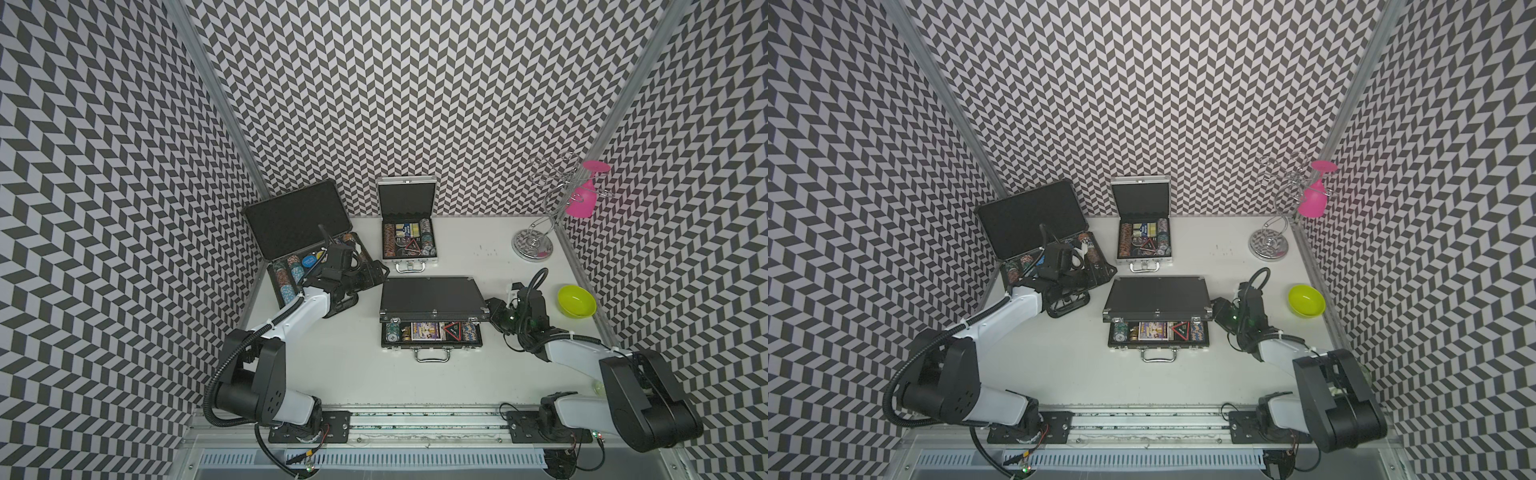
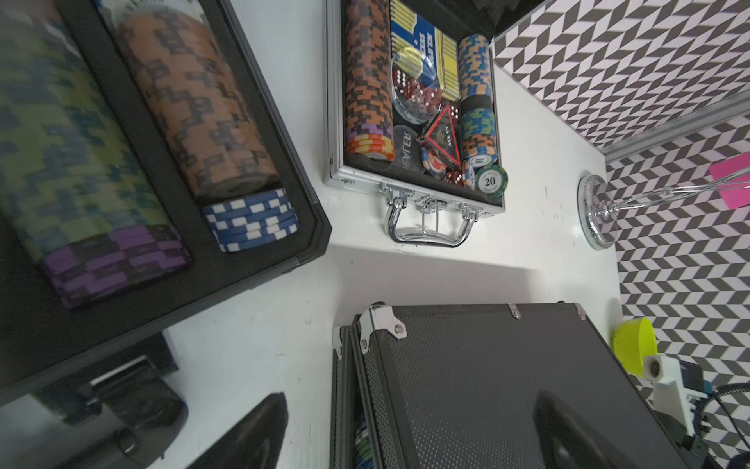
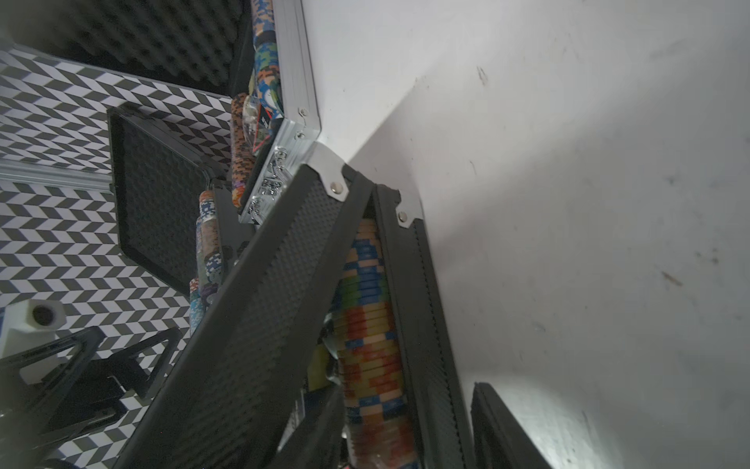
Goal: Close the poker set cases
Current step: Close the lid of the poker set case, then move the poker set case to the center of the board.
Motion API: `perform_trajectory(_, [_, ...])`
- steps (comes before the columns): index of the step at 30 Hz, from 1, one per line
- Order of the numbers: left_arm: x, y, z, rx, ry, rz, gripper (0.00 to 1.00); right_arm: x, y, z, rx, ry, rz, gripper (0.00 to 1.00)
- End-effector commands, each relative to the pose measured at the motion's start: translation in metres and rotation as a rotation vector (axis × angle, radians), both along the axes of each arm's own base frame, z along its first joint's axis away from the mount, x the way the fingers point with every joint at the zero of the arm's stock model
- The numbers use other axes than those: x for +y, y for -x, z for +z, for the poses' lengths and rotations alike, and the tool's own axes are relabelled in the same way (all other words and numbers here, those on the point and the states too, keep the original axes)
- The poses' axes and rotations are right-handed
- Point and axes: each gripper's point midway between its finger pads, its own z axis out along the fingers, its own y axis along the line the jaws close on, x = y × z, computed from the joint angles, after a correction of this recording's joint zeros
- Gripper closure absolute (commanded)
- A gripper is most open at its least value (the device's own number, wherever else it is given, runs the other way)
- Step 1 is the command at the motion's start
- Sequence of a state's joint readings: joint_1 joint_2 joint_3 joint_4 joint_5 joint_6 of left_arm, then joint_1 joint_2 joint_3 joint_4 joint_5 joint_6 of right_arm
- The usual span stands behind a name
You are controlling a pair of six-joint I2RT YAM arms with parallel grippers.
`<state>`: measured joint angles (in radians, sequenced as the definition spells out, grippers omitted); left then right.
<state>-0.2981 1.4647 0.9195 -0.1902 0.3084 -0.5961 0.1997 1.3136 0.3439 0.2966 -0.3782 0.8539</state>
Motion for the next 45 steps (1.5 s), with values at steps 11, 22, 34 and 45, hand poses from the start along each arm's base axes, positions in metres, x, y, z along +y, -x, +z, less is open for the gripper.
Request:
perform_trajectory(11, [-0.021, 0.003, -0.028, 0.023, -0.078, -0.021, 0.04, -0.012, 0.005, -0.003, -0.042, 0.086, -0.013, 0.48])
perform_trajectory(22, [-0.027, 0.017, -0.042, 0.061, -0.162, -0.072, 0.06, -0.041, -0.011, 0.023, -0.108, 0.304, -0.065, 0.46])
perform_trajectory(34, [-0.04, 0.046, -0.053, 0.126, -0.22, -0.146, 0.05, 0.006, -0.023, 0.073, -0.239, 0.261, 0.218, 0.37])
perform_trajectory(45, [-0.047, 0.066, -0.069, 0.177, -0.168, -0.196, 0.1, 0.043, -0.001, 0.02, -0.12, 0.243, 0.365, 0.36])
